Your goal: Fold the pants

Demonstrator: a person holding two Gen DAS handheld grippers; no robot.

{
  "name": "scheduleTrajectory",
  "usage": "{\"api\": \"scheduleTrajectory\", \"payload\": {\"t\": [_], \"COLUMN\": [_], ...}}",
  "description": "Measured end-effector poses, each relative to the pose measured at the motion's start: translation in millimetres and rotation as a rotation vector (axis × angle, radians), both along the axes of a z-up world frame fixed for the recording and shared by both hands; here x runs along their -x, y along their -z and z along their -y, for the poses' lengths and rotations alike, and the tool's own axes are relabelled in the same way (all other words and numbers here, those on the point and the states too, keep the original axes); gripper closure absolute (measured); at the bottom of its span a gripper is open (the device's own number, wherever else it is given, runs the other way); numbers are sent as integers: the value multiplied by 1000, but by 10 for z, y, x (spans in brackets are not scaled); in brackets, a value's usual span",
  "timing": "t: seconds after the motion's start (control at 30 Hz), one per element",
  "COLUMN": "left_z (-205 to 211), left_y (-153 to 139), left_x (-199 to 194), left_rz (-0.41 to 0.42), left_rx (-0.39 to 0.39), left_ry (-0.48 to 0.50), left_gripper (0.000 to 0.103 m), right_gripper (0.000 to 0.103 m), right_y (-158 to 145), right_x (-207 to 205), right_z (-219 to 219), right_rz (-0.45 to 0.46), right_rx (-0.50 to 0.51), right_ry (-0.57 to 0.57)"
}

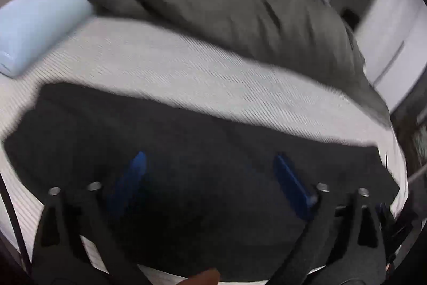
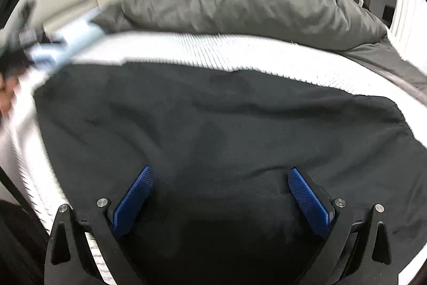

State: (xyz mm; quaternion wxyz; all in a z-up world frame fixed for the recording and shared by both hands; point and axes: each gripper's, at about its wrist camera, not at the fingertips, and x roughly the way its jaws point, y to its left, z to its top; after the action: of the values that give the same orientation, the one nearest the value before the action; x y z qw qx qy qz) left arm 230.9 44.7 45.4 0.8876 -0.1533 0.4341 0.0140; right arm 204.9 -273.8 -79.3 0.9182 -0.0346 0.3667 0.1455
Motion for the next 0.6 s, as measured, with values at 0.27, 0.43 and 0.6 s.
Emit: {"api": "scheduleTrajectory", "payload": {"t": [0.27,0.43,0.6], "left_z": [1612,1517,1498], "left_y": [620,701,759], "left_x": [463,574,477], "left_rz": [-94,-70,-73], "left_rx": [-262,-214,-218], "left_ry": [368,391,380], "left_gripper": [1,1,1], "right_gripper": [0,0,0], "right_y": [140,143,185], "right_x": [185,301,338], "right_z": [-57,108,1209], "right_rz": [-24,-13,-27], "right_rx": [72,175,220], "right_ry": [-55,-50,315]}}
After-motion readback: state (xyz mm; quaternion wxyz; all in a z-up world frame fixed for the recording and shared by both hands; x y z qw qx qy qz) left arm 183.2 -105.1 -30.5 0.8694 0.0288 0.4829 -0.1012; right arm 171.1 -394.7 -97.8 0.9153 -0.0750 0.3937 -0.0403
